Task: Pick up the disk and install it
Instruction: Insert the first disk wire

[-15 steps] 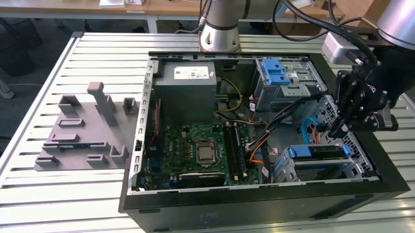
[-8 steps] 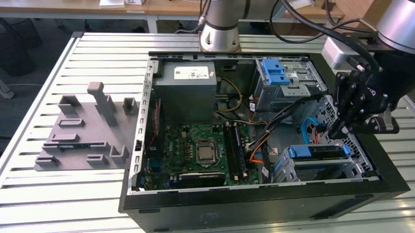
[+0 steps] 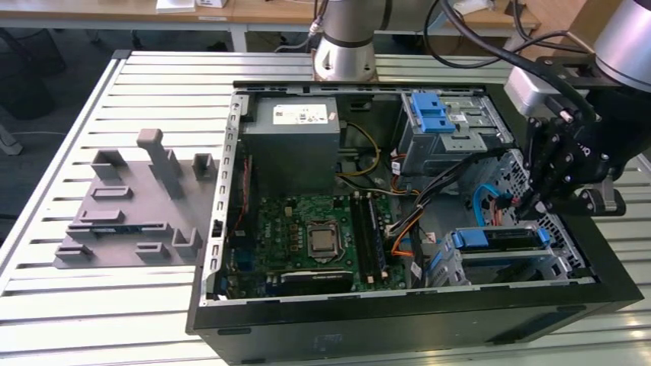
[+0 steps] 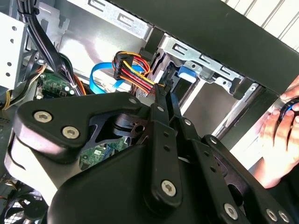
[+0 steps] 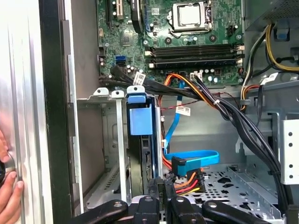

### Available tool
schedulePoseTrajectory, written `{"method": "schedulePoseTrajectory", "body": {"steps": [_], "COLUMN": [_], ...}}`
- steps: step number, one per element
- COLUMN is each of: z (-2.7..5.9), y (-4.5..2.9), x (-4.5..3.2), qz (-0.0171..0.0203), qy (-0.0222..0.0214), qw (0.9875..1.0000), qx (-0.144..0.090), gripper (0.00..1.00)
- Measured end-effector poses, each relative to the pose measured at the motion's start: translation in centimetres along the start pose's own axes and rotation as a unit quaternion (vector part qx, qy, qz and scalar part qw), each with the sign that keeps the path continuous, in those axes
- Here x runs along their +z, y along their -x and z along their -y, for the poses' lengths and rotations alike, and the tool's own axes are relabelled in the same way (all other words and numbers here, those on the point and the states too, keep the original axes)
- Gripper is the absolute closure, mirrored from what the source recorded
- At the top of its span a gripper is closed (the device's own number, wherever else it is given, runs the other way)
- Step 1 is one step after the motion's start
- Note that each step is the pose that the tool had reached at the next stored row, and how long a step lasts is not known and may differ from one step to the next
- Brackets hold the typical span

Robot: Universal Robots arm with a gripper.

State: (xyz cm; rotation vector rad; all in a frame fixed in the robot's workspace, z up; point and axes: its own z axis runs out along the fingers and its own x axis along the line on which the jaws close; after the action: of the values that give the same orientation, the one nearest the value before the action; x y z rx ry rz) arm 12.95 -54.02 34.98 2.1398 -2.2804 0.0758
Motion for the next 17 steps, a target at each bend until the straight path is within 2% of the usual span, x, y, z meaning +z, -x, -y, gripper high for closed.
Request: {"method": "schedulePoseTrajectory", "body": {"steps": [17], "z": [-0.18], "y": [-0.64], "x": [0.1], "qz": [0.0004], "qy": [-0.0001], "qw": [1.0], "qx": [-0.003], "gripper": [0.84]}}
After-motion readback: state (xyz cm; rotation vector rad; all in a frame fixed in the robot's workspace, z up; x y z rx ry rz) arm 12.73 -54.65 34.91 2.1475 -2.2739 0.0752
